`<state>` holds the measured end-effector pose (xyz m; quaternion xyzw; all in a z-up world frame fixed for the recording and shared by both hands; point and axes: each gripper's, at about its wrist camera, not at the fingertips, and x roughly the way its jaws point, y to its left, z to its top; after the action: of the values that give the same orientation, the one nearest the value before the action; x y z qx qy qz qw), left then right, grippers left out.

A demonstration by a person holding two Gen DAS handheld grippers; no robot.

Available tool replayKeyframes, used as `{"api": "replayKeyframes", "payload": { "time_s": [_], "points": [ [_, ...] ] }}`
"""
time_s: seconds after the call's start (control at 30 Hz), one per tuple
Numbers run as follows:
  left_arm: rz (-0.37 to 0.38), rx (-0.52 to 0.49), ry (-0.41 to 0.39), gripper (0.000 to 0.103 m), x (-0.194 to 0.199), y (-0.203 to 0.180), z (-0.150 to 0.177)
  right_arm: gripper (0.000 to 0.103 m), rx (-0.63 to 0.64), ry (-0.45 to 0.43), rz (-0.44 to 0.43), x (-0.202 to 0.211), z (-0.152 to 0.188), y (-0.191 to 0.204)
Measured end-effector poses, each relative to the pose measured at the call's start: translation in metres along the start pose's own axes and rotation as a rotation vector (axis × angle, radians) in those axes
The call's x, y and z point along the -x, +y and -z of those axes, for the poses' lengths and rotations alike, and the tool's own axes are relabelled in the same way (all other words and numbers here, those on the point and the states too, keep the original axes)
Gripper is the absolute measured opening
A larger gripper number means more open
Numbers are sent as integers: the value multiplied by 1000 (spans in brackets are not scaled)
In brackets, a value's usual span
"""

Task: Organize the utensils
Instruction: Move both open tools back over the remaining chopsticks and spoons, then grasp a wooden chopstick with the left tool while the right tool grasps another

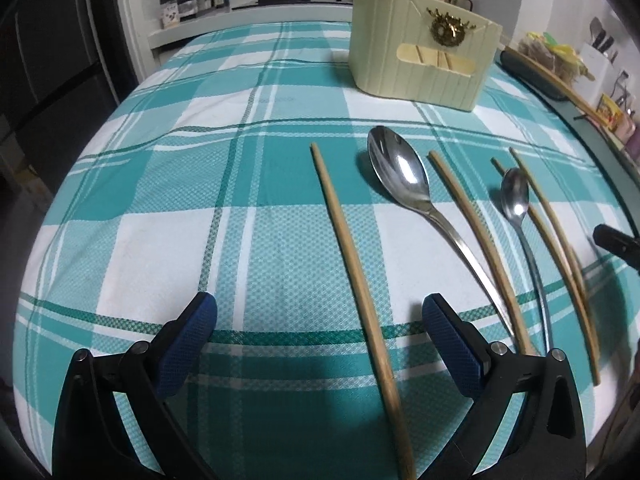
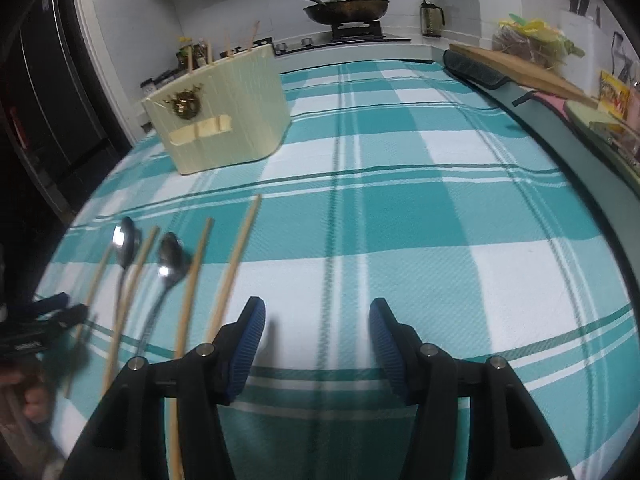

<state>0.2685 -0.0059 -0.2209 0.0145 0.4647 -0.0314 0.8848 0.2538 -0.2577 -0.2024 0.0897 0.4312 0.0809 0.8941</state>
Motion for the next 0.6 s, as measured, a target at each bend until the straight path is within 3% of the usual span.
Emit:
{"api": "replayKeyframes", "payload": {
  "time_s": [0.13,0.23,0.33,0.4,0.47,0.57,0.6],
  "points": [
    [-28,-10,5,102,-1,-1,0,55,70,55,-24,-10,0,29],
    [-21,-15,10,102,-1,0,1,41,115,108,-25,-24,2,43],
    [-19,-20,9,100,1,2,2,30,210,106,44,-29,3,57],
    [-3,-17,-6,88,4,4,3,10,229,108,69,-29,2,58],
    [-11,-24,-18,72,8,5,3,9,235,106,92,-28,3,56],
    [6,-33,-26,28,12,7,3,8,231,100,125,-22,7,48],
    [7,-34,-29,21,13,7,4,8,229,98,133,-20,8,45]
  ]
}}
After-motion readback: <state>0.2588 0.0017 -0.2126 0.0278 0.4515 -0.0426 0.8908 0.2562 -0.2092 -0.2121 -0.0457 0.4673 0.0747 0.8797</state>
